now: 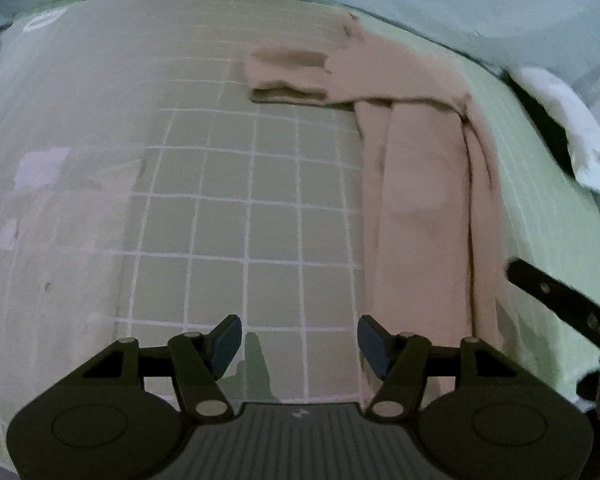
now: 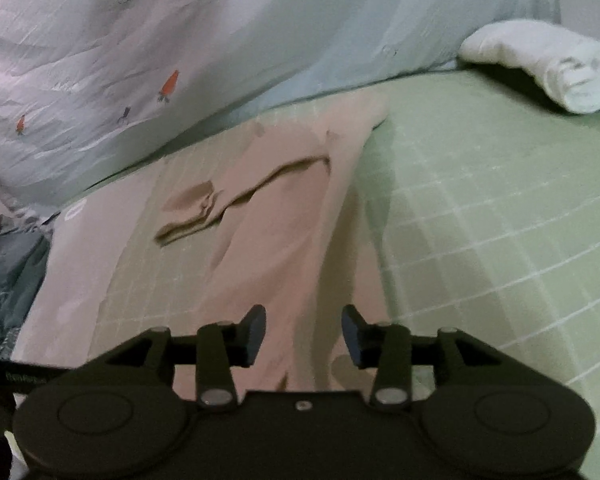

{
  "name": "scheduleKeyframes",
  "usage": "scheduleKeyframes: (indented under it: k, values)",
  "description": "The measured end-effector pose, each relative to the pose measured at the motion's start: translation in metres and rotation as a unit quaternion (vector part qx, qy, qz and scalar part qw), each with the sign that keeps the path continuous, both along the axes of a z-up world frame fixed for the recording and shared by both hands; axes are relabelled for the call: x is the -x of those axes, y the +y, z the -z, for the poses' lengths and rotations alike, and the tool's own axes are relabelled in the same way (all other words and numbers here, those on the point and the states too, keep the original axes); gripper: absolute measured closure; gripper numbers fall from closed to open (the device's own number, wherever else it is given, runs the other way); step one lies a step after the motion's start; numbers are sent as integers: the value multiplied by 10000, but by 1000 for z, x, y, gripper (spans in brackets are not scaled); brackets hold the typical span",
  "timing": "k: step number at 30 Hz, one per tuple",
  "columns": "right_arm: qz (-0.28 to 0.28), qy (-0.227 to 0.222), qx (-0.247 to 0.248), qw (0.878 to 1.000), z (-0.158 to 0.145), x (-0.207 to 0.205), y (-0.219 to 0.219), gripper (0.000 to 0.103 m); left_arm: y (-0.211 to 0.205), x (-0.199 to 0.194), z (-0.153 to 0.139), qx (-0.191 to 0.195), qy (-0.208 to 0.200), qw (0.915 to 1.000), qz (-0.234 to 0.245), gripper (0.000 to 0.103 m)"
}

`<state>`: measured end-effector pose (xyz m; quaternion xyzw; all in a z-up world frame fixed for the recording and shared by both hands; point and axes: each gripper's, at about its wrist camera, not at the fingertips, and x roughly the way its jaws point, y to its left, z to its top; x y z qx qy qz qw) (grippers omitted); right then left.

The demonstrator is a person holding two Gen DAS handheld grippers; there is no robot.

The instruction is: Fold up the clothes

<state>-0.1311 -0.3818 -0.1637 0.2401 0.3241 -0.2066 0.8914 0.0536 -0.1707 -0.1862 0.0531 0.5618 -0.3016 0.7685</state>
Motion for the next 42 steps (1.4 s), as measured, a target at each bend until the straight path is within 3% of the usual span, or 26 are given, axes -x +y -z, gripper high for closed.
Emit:
scheduleKeyframes:
  k: [8, 13, 22, 29, 33, 38, 41, 42]
  values:
    - [349, -134, 78, 9993, -10, -14, -43, 58, -7, -25, -6, 243, -6, 9988, -427, 38]
    - [280, -246, 112, 9992, -13, -35, -74, 61, -15, -49, -10, 298, -128, 9971, -683, 38]
    - [125, -430, 291, 9986, -15, -119, -131, 64, -49, -118, -6, 200, -341, 9956, -851, 38]
    - [-71, -16, 513, 9987, 2, -202, -170, 61, -85, -181, 8, -66, -292, 9965, -776, 38]
    - [-145, 441, 629, 9969, 25, -236, -185, 60, -102, -207, 21, -180, -229, 9972, -682, 38]
    - [-222, 699, 526, 9959, 41, -246, -196, 77, -118, -216, 30, -268, -368, 9980, -446, 40]
    - [-379, 653, 537, 9957, 43, -244, -196, 91, -122, -217, 30, -266, -459, 9973, -502, 64]
    - [-412, 634, 599, 9953, 41, -243, -194, 94, -122, -217, 30, -261, -482, 9971, -532, 79]
